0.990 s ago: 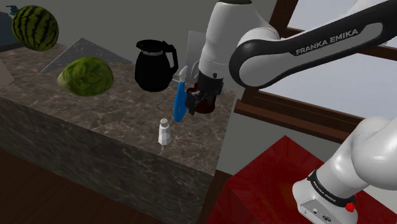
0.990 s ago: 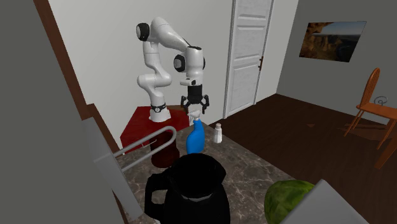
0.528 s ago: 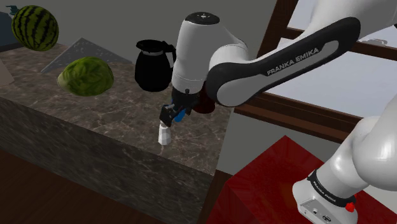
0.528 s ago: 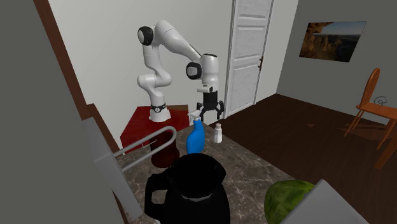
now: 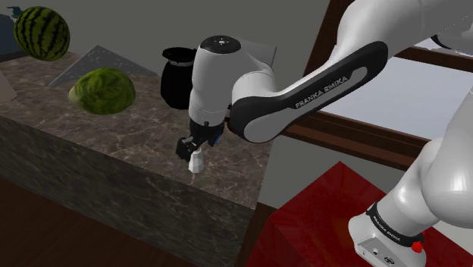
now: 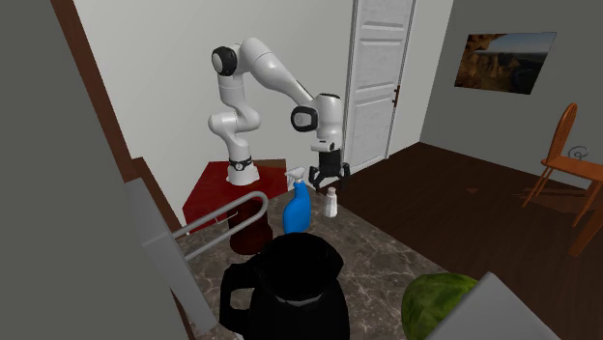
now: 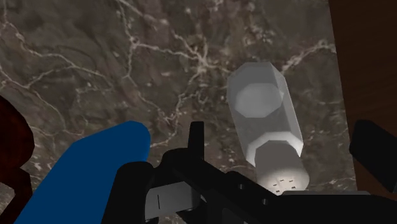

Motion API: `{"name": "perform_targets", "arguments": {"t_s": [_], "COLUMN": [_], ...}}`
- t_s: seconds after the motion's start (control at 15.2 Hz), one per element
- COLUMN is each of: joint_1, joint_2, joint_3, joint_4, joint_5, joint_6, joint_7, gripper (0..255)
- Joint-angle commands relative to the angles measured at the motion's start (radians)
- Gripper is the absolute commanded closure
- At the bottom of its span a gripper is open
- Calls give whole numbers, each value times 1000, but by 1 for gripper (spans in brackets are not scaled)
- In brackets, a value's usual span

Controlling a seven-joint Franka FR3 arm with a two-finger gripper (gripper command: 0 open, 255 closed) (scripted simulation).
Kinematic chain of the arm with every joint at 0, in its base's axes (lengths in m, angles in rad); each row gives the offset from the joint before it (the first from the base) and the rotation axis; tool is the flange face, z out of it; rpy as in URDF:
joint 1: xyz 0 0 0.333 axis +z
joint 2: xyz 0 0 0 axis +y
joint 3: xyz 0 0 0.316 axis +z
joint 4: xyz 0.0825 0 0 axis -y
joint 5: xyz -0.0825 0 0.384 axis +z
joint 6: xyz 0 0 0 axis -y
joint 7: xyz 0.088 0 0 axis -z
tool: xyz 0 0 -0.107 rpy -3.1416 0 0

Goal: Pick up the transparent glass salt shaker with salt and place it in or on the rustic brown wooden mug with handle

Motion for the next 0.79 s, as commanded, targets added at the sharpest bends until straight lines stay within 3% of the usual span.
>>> {"name": "perform_targets", "arguments": {"t_s": [0.0, 0.59, 0.66, 0.73], "joint_1": [5, 8, 8, 8], "joint_2": [24, 41, 41, 41], "joint_3": [-7, -13, -13, -13], "joint_4": [2, 2, 2, 2], "joint_5": [-21, -35, -35, -35], "joint_6": [18, 32, 32, 32], "joint_7": [14, 24, 24, 24], "gripper": [0, 0, 255, 255]}}
